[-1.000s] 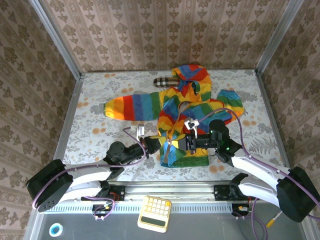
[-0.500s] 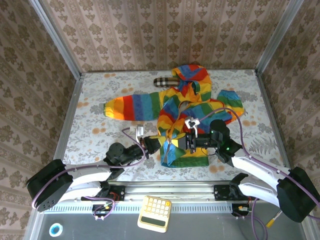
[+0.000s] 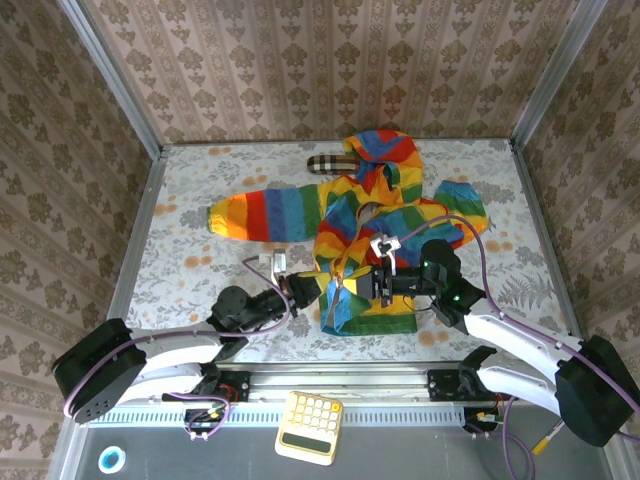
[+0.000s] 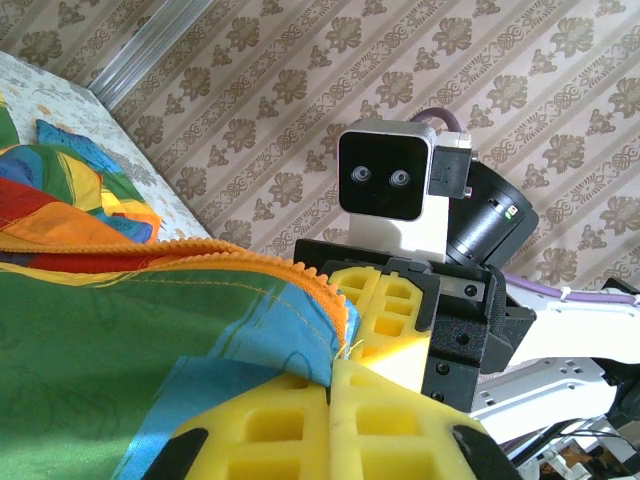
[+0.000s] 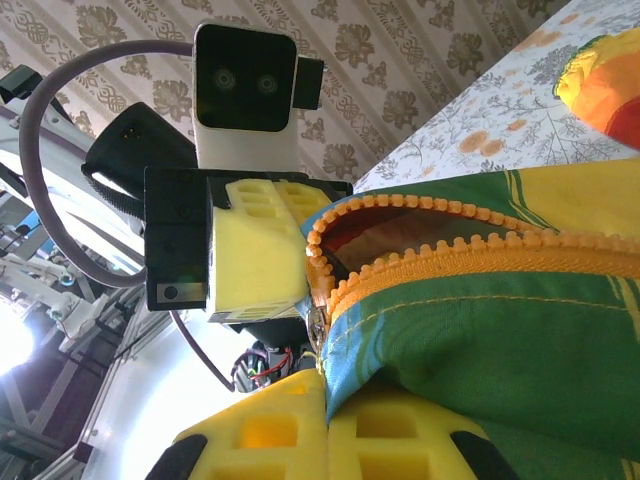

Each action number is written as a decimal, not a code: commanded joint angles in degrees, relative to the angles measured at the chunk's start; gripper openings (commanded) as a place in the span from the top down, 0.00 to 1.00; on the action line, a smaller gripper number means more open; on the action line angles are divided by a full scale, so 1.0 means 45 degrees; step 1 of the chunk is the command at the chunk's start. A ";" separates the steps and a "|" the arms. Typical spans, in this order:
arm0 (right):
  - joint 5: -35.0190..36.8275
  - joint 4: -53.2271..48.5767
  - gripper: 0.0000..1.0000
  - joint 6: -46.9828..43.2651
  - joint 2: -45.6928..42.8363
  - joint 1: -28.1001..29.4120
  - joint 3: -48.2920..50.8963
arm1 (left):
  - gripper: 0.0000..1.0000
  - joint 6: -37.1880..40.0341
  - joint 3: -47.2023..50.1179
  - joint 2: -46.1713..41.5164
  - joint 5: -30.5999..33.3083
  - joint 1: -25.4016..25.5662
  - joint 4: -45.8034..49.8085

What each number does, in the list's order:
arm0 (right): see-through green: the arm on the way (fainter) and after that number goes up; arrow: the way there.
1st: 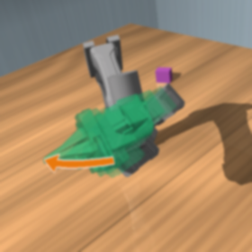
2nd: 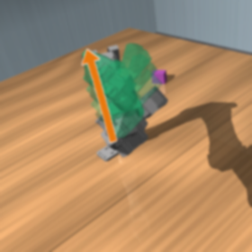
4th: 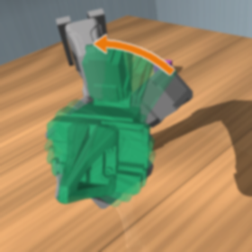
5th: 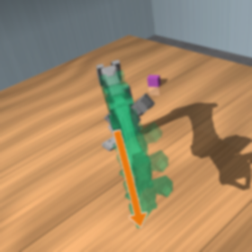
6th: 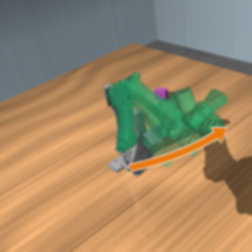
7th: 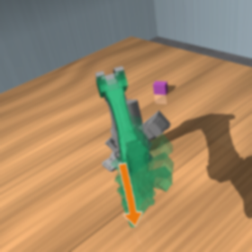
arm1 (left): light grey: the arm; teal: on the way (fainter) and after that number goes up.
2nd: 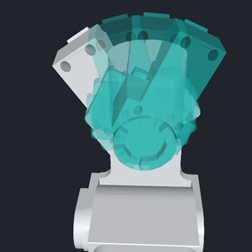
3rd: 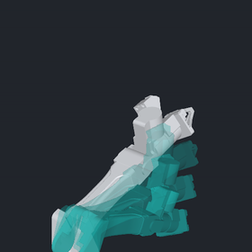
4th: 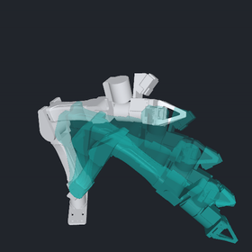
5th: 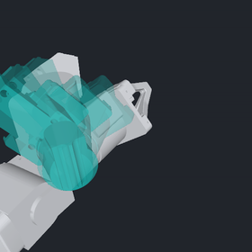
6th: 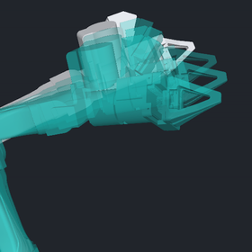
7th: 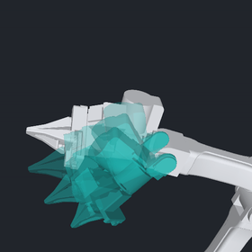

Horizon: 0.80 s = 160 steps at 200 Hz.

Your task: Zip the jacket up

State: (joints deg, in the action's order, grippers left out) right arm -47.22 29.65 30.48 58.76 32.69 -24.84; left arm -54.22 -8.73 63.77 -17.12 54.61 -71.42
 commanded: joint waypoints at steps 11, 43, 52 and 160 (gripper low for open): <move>-0.0274 0.1273 1.00 0.0151 -0.0110 -0.0023 -0.0222 | 1.00 -0.0328 0.0163 0.0118 -0.0807 -0.0160 0.0519; -0.0511 0.1310 1.00 0.0141 0.0158 -0.0018 -0.0223 | 1.00 -0.0469 0.0017 0.0145 -0.1239 -0.0353 0.0660; -0.0522 0.1355 1.00 0.0146 0.0274 -0.0021 -0.0238 | 1.00 -0.0506 -0.0005 0.0180 -0.1344 -0.0392 0.0693; -0.0522 0.0774 1.00 -0.0670 0.1258 -0.0163 -0.0458 | 1.00 -0.1350 0.0168 -0.0154 -0.2687 -0.1167 0.1016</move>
State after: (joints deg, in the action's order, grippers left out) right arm -50.00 32.95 30.17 64.18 32.60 -24.88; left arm -58.83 -8.64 65.89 -24.08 50.09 -68.53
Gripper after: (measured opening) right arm 0.019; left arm 0.038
